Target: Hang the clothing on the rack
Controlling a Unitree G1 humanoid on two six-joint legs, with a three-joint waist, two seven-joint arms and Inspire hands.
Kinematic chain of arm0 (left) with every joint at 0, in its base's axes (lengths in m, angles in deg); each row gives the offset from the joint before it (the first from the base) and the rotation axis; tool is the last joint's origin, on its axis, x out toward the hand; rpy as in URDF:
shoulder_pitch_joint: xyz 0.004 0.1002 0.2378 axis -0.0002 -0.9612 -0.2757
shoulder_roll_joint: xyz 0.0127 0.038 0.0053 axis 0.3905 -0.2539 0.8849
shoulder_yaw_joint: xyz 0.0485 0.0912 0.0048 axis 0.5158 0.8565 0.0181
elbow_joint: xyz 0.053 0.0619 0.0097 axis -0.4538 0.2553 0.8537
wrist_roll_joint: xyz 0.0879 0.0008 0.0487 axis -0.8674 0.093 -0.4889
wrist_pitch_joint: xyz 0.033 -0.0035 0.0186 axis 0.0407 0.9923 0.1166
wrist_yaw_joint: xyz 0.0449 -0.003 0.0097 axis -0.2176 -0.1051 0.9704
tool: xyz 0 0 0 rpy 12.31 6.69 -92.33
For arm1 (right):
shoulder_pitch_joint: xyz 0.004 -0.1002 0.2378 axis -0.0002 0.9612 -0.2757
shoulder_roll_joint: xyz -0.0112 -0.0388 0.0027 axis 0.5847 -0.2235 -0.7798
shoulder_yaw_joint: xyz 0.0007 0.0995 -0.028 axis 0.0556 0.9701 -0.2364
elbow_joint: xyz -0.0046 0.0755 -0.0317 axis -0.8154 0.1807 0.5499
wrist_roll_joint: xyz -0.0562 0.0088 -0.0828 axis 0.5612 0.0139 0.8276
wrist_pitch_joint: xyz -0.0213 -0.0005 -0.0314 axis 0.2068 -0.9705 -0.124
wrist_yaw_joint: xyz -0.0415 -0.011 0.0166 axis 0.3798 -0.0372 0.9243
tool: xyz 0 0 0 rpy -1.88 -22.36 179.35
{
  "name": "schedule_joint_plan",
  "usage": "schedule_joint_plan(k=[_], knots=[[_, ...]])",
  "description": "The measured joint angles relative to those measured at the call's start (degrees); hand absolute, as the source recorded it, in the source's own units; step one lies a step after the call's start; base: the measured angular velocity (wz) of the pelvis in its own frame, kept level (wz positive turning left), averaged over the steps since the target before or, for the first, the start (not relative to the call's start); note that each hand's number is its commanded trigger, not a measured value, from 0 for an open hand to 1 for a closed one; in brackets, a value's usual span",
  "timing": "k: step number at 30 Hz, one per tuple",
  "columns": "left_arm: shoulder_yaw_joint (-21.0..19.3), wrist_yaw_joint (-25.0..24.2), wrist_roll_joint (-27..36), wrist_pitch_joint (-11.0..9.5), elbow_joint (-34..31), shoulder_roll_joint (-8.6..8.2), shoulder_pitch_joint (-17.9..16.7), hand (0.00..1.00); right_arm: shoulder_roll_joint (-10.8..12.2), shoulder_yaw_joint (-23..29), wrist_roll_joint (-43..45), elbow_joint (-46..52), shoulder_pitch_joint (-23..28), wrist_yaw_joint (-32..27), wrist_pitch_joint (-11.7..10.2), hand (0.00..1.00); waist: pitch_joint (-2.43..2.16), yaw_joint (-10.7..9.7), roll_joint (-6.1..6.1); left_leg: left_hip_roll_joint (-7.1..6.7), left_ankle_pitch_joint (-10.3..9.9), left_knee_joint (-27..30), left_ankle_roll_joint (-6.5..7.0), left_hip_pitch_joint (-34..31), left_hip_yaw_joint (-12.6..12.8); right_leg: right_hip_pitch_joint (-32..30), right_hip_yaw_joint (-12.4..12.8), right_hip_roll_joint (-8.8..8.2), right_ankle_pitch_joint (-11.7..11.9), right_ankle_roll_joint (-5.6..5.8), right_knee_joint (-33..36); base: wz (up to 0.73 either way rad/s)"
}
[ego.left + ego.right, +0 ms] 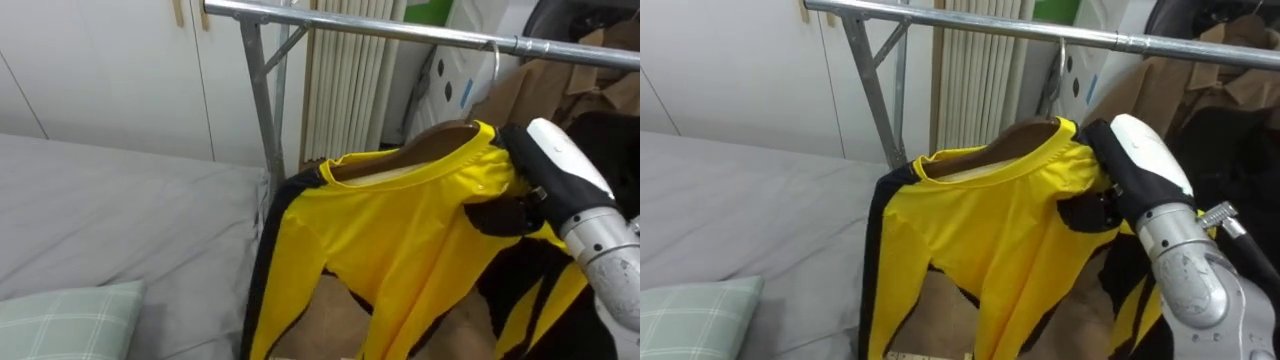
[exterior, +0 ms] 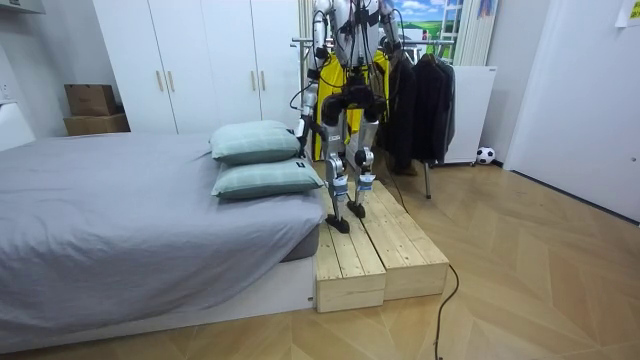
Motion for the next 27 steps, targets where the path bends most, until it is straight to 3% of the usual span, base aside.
schedule_joint_plan(k=[4, 11, 22, 27], knots=[[-0.2, 0.1, 0.0, -0.1, 0.0, -0.01, -0.2, 0.00, -0.7, 0.9, -0.5, 0.0, 0.0, -0.4, 0.0, 1.00, 0.05, 0.0, 0.05, 0.00, 0.0, -0.2, -0.01, 0.4, 0.0, 0.5, 0.1, 0.02, 0.0, 0.04, -0.1, 0.00], [0.0, 0.2, -0.1, -3.3, 0.0, -0.06, -1.9, 0.00, -1.5, 1.3, -3.9, -1.2, 0.0, -1.9, -1.0, 1.00, 0.11, 0.3, -0.19, -0.02, 0.0, -0.5, -0.01, 0.6, 0.0, 0.7, 0.3, 0.04, 0.0, 0.05, 0.0, 0.00], [0.1, 0.2, -0.1, -5.2, 0.0, -0.11, -2.6, 0.00, -1.6, 1.2, -5.2, -2.0, 0.0, -4.4, -1.4, 1.00, 0.22, 0.6, -0.28, -0.01, 0.0, -0.5, -0.01, 0.7, -0.2, 0.7, 0.1, 0.03, -0.1, 0.05, 0.0, 0.00], [0.1, 0.2, -0.1, -6.6, 0.0, -0.08, -2.7, 0.00, -3.5, 1.2, -7.4, -2.8, -0.1, -4.9, -2.4, 1.00, 0.66, 1.1, -0.56, -0.05, 0.0, -0.5, -0.01, 0.6, -0.5, 0.8, -0.3, -0.08, -0.1, 0.09, 0.0, 0.02]])
